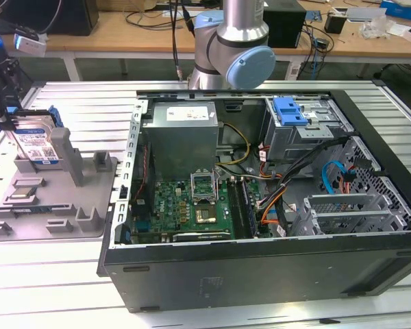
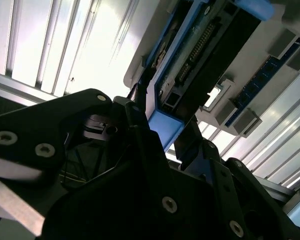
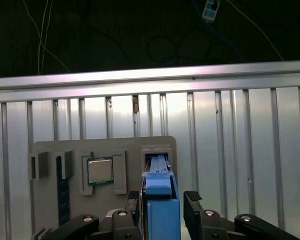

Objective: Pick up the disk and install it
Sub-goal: 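Pick up the disk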

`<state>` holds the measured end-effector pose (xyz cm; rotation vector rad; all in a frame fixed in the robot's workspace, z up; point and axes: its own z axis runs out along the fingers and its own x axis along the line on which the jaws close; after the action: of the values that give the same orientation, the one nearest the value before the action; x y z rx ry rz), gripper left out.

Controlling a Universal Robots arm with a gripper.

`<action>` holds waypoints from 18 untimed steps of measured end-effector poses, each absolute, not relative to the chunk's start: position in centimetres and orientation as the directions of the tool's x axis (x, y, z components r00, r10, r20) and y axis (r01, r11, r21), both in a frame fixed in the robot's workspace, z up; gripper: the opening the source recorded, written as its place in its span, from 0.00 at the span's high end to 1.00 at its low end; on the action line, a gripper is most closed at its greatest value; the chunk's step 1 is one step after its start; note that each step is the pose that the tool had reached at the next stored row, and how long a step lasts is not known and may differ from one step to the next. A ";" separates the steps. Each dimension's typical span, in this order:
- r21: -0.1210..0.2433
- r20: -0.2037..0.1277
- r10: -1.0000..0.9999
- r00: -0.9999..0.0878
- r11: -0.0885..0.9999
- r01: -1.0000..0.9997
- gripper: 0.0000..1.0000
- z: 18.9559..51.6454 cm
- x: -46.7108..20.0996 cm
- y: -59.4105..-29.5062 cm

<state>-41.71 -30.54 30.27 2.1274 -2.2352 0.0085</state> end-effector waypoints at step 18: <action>0.034 0.044 -0.998 -0.048 0.049 -0.998 0.60 30.1 -41.7 -30.5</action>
<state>-41.71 -30.54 30.06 2.1283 -2.2343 0.0086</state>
